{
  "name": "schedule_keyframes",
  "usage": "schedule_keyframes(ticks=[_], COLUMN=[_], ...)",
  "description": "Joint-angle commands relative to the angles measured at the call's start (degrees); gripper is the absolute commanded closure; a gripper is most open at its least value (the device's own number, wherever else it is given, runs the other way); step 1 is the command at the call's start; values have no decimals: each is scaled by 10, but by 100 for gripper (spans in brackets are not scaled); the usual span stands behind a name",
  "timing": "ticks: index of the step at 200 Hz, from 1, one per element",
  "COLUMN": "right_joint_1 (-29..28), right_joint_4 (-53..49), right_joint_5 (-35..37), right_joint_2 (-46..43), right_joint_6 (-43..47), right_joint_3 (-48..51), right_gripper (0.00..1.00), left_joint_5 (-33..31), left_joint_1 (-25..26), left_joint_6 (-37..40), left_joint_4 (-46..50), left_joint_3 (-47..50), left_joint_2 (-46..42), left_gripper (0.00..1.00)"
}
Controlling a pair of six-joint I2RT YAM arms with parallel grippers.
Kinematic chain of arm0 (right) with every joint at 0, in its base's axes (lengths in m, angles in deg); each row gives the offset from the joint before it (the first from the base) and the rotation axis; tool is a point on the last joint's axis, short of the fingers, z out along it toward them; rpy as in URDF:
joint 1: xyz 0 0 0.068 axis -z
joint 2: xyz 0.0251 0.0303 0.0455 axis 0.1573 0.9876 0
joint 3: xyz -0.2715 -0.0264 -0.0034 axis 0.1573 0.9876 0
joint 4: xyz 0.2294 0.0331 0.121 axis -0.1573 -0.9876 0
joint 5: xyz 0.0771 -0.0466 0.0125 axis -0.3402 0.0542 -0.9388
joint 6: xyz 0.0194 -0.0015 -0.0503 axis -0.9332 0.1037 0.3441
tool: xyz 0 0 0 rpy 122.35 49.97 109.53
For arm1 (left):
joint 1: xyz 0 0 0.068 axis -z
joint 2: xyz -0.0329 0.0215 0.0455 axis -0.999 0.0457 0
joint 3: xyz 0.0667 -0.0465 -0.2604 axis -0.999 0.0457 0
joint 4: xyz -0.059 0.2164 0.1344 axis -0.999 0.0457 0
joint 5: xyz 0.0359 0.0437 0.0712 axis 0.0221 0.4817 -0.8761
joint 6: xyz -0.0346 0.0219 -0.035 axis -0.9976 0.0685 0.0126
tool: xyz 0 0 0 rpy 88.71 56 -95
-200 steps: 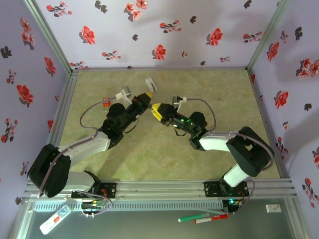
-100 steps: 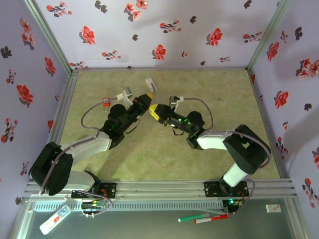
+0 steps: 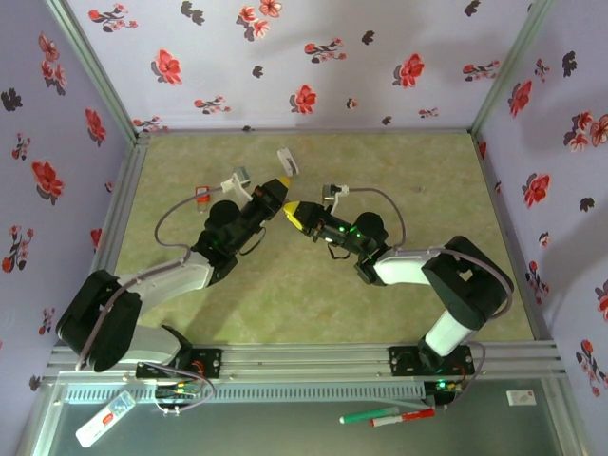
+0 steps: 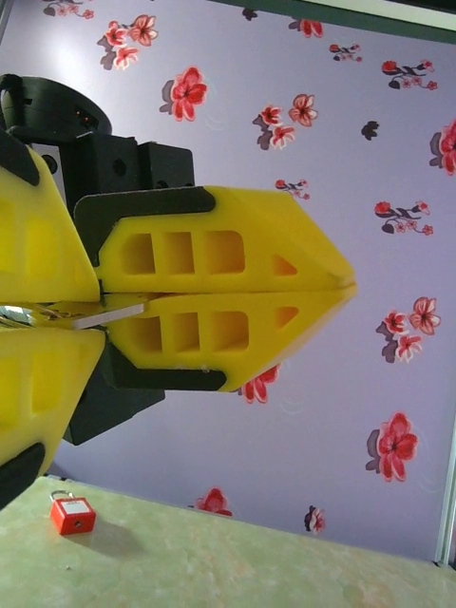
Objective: Unlock with the key
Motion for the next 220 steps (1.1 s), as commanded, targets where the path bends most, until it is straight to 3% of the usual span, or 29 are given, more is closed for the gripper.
schedule_keyframes(ticks=[1, 52, 75, 91, 159, 191, 214, 220], right_joint_1=[-4, -4, -3, -4, -1, 0, 1, 1], right_joint_4=[33, 33, 33, 33, 33, 33, 31, 20], right_joint_5=[0, -3, -6, -11, -11, -21, -30, -33], right_joint_2=[0, 0, -2, -4, 0, -1, -4, -6], right_joint_6=[-4, -4, -4, -4, -5, -5, -2, 0], right_joint_3=[-15, -29, -35, -40, -42, -50, -48, -47], right_gripper=[93, 98, 83, 82, 90, 100, 100, 100], left_joint_5=[4, 12, 12, 12, 21, 27, 20, 17], left_joint_1=[9, 11, 11, 11, 14, 16, 13, 9], left_joint_6=[-2, -4, -4, -6, -11, -13, -13, -12], left_joint_4=[-25, -32, -35, -37, -49, -49, -30, -16], left_joint_3=[9, 11, 17, 20, 20, 24, 35, 37], left_joint_2=[6, 9, 8, 9, 17, 18, 9, 3], left_gripper=[100, 100, 100, 100, 100, 100, 100, 78])
